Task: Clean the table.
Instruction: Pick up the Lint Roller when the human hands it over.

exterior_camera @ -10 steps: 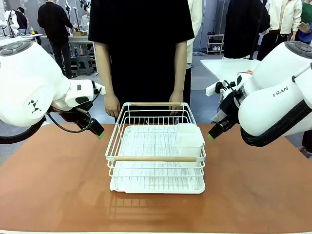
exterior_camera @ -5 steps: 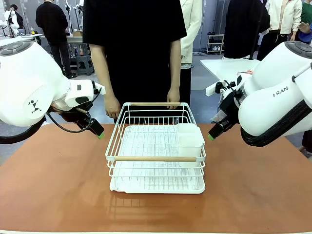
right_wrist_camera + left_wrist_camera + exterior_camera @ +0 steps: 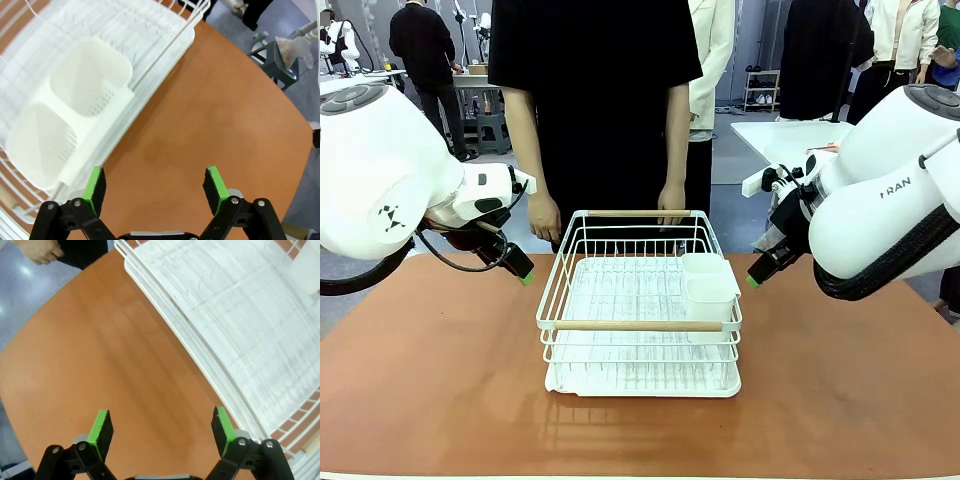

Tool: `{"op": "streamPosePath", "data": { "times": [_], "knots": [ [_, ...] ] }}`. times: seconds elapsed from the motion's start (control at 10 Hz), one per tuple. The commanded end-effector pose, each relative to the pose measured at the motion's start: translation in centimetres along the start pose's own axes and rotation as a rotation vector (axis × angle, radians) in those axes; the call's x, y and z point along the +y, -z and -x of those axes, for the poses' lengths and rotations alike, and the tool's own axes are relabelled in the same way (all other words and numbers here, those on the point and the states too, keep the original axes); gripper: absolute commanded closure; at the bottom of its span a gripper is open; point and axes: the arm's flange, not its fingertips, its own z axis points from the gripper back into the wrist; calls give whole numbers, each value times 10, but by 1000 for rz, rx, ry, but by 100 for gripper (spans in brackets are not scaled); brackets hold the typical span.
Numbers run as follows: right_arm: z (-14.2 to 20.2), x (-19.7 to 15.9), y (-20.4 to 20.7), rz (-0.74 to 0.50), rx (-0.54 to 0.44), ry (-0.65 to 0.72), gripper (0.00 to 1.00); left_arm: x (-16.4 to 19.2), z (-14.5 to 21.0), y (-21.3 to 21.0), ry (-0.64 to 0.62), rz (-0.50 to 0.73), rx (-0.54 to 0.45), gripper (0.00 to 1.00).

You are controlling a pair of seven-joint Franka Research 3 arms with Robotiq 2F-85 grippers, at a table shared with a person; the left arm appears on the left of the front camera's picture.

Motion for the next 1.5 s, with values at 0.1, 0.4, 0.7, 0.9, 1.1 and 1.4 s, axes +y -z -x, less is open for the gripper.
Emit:
{"op": "streamPosePath", "data": {
  "times": [0.1, 0.4, 0.7, 0.9, 1.1, 1.4],
  "knots": [
    [-32, -50, -64, -189, -57, 152, 0, 36, -41, -70, -135, 368, 42, 0],
    [-21, -94, -99, -434, -142, 296, 0, 81, -16, -117, -250, 685, -59, 0],
    [49, -137, -126, -710, -209, 494, 0, 121, 80, -145, -274, 872, -182, 0],
    [120, -159, -148, -807, -213, 631, 0, 141, 161, -163, -323, 886, -271, 0],
    [164, -173, -158, -907, -216, 733, 0, 163, 199, -180, -358, 840, -289, 0],
    [177, -196, -153, -932, -171, 836, 0, 200, 213, -184, -468, 887, -310, 0]
  ]
}}
